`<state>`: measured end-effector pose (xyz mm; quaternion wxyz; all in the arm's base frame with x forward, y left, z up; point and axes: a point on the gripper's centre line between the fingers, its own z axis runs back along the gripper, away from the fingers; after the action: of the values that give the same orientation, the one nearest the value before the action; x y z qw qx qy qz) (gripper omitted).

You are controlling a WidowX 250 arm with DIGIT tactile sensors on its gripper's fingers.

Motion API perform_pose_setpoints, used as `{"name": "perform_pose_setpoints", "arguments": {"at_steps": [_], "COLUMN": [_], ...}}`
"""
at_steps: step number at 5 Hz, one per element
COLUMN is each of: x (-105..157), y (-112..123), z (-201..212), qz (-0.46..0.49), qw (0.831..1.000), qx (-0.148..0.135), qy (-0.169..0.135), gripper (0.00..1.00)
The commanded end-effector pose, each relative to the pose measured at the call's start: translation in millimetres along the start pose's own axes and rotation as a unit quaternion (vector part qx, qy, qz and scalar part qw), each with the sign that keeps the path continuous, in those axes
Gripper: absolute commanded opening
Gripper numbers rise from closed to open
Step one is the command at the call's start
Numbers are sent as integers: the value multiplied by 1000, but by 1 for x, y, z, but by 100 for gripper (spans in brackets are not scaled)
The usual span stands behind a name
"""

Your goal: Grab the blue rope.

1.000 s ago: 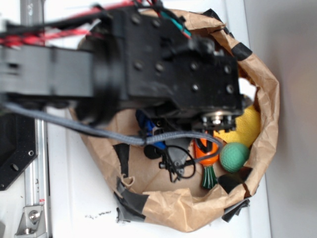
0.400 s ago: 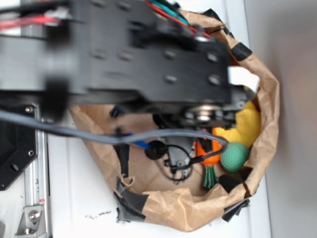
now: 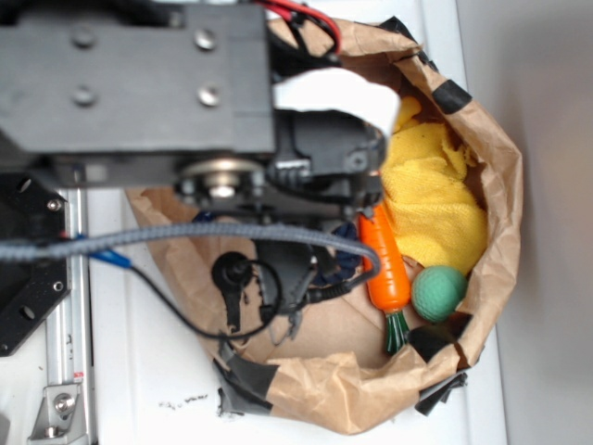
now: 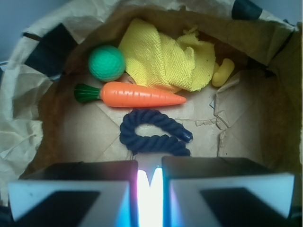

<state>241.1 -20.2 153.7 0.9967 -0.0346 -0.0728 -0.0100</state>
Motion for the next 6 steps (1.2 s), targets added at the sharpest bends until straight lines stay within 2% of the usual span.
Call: {"name": "perform_pose_setpoints", "arguments": {"at_steps": [1, 2, 3, 4, 5, 6], "x": [-3, 5, 2, -7, -12, -14], "y": [1, -14, -30, -35, -35, -27], "z": [-54, -88, -99, -102, -109, -120], "qz": [-14, -69, -130, -162, -187, -224], "qw": [998, 994, 986, 981, 973, 957], "qx": [13, 9, 16, 19, 55, 95], "qy": [51, 82, 100, 110, 119, 158], "gripper": [60, 100, 100, 100, 100, 100]}}
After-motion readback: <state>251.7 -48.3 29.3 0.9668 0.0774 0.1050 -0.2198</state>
